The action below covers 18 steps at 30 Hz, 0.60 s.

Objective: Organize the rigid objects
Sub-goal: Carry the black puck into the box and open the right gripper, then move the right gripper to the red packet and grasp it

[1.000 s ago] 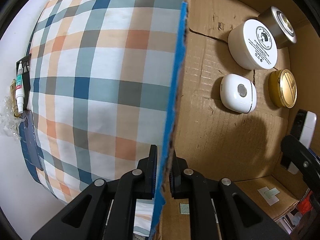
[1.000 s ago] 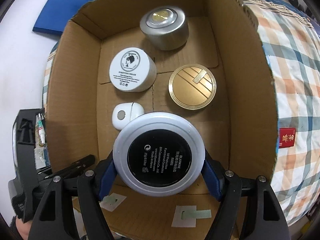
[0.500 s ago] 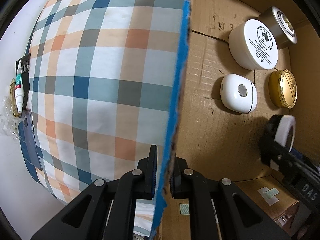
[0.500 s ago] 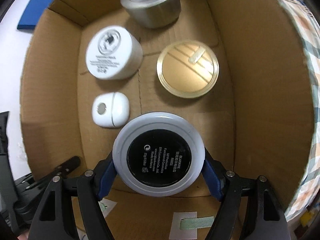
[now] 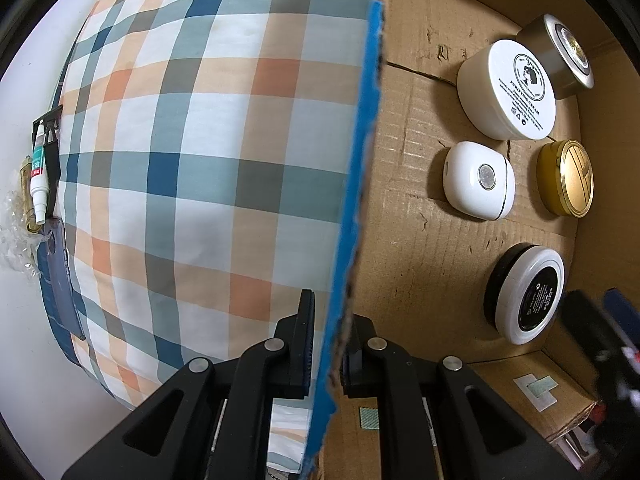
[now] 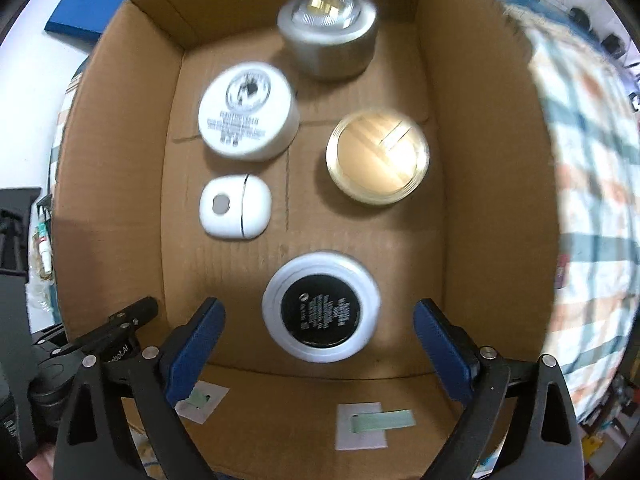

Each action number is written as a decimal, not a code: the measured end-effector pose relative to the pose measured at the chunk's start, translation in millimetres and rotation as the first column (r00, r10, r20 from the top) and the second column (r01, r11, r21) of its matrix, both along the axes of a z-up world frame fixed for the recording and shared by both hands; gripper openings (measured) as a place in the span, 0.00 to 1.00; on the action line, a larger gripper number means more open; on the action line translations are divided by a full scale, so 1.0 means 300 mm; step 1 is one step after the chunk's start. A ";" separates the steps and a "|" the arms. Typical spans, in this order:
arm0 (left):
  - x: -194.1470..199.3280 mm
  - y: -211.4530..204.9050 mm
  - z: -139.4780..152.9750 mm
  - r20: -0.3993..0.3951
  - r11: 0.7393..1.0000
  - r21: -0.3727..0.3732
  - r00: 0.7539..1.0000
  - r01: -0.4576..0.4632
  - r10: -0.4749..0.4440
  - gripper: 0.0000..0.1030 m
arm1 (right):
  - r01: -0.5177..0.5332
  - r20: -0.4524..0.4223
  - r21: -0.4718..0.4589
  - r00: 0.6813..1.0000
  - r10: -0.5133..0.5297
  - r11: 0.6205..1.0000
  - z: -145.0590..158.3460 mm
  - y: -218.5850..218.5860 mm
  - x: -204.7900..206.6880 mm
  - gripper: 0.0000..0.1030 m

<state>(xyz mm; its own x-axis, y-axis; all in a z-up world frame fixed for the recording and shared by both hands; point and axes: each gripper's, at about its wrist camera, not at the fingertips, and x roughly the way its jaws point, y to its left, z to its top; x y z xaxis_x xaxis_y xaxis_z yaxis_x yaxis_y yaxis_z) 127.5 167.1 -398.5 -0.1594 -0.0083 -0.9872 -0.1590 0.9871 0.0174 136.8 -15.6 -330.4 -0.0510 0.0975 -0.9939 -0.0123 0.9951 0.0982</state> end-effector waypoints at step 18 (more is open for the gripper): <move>0.008 -0.028 0.008 -0.002 1.000 0.020 1.000 0.012 -0.012 0.08 | 0.024 0.202 0.020 0.979 -0.028 1.000 0.332 -0.071 -0.033 0.94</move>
<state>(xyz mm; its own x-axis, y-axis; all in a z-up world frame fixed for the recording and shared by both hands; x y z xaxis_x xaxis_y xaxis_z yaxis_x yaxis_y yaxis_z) 129.9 158.6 -396.0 -0.1613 0.0130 -0.9868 -0.1472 0.9884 0.0371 127.1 -36.9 -230.8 0.1533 0.1137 -0.9816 -0.0078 0.9935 0.1138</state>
